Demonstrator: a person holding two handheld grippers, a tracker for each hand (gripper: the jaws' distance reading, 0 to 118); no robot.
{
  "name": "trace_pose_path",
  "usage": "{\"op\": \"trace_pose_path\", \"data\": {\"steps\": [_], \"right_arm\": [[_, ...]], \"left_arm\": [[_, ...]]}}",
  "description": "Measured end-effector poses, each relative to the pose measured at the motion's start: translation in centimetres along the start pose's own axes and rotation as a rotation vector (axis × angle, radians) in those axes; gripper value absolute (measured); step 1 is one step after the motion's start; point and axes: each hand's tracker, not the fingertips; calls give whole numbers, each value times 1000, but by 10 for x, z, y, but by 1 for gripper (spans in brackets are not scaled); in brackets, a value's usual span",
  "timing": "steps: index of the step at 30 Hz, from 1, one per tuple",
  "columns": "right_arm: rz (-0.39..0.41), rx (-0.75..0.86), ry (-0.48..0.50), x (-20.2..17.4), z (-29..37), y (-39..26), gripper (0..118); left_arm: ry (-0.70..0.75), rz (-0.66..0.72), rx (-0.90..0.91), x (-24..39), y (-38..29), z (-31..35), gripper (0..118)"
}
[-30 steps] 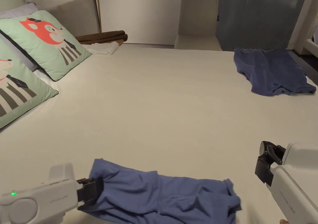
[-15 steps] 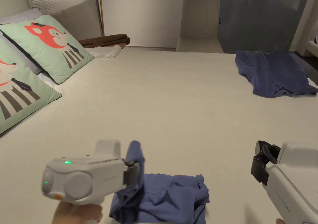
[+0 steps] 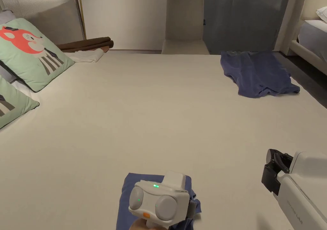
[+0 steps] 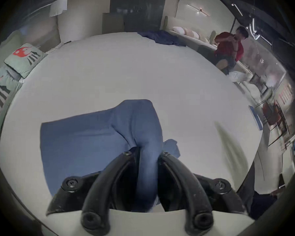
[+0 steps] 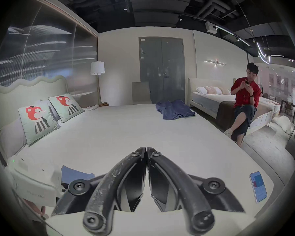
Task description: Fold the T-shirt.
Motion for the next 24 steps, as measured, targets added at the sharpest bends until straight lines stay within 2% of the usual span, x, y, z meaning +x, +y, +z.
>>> {"op": "trace_pose_path", "data": {"steps": [1, 2, 3, 4, 6, 7, 10, 13, 15, 17, 18, 19, 20, 22, 24], "right_arm": [[-2, 0, -4, 2, 0, -1, 0], [-3, 0, -5, 2, 0, -1, 0], [-4, -1, -5, 3, 0, -1, 0], [-5, -2, -5, 3, 0, 0, 0], [-5, 0, -3, 3, 1, 0, 0], [-7, 3, -2, 2, 2, 0, 0], [-9, 7, 4, 0, 2, 1, 0], [-5, 9, 13, -4, 2, 3, 0], [-3, 11, 19, -6, 2, 4, 0], [-4, 13, 24, -8, 1, 4, 0], [-4, 14, 27, -9, 1, 4, 0], [-5, 14, 29, -10, 1, 4, 0], [-5, 12, 31, -11, 0, 3, 0], [-4, 8, 35, -12, -1, 2, 0], [-2, 2, 36, -13, -2, 1, 0]], "left_arm": [[-19, 8, 19, 1, 0, 2, 46], [-48, 19, 38, 0, 0, 4, 52], [-96, 46, 59, -1, 0, 10, 52], [-157, 78, 78, -4, 1, 15, 77], [-217, 129, 134, -10, 2, 27, 104], [-225, 153, 191, -14, 2, 37, 109], [-194, 194, 324, -30, 3, 63, 109], [-70, 174, 420, -47, 2, 85, 109], [50, 149, 487, -57, -2, 93, 103], [168, 121, 560, -63, -10, 96, 85], [233, 90, 575, -65, -14, 95, 73], [279, 76, 573, -66, -16, 92, 48], [317, 57, 556, -67, -19, 87, 32], [324, 59, 480, -71, -23, 77, 2], [257, 73, 477, -74, -30, 68, 0]]}}
